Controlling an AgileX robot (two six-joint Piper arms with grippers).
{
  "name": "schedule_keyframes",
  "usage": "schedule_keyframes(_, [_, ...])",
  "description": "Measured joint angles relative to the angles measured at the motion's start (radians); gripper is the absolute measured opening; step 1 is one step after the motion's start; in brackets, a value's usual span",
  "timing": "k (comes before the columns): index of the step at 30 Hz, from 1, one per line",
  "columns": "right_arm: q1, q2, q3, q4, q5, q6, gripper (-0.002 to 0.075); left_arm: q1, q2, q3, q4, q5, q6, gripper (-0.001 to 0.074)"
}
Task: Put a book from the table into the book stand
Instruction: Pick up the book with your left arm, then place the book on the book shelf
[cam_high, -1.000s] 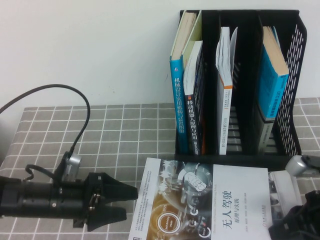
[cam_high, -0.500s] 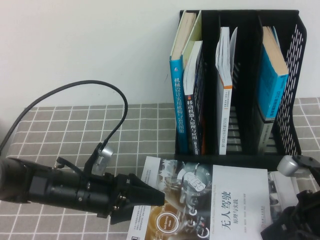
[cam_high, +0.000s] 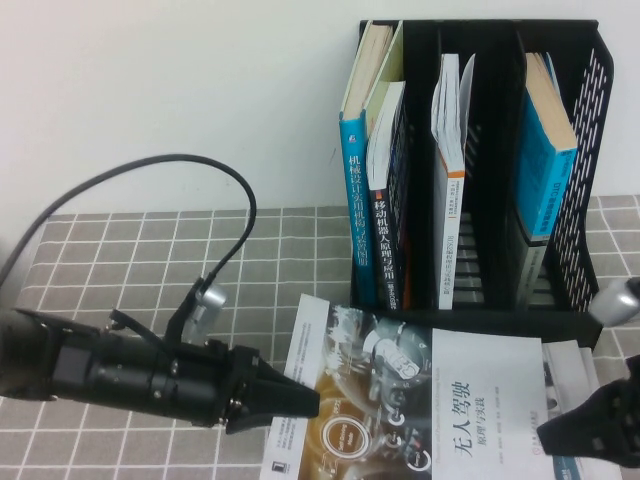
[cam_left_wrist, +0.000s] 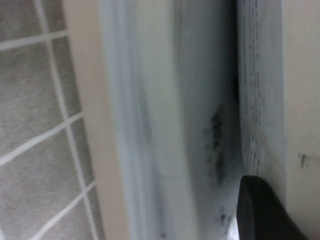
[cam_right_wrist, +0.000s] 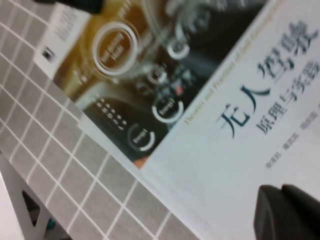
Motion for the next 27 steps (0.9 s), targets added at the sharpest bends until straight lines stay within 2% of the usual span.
schedule_keyframes(7, [0.000, -0.219, 0.000, -0.020, 0.019, 0.065, -0.0003, 0.000, -0.223, 0.000, 0.048, -0.009, -0.122, 0.0099])
schedule_keyframes(13, [0.000, -0.343, 0.000, -0.022, 0.027, 0.109, -0.0003, -0.026, -0.521, -0.035, 0.225, -0.007, -0.333, 0.0099])
schedule_keyframes(20, [0.000, -0.392, 0.000, -0.024, 0.061, 0.147, -0.0003, -0.143, -0.753, -0.297, 0.365, 0.079, -0.652, 0.0099])
schedule_keyframes(27, [0.000, -0.394, 0.002, -0.030, 0.114, 0.181, -0.0003, -0.324, -0.731, -0.630, 0.566, 0.017, -0.919, 0.0099])
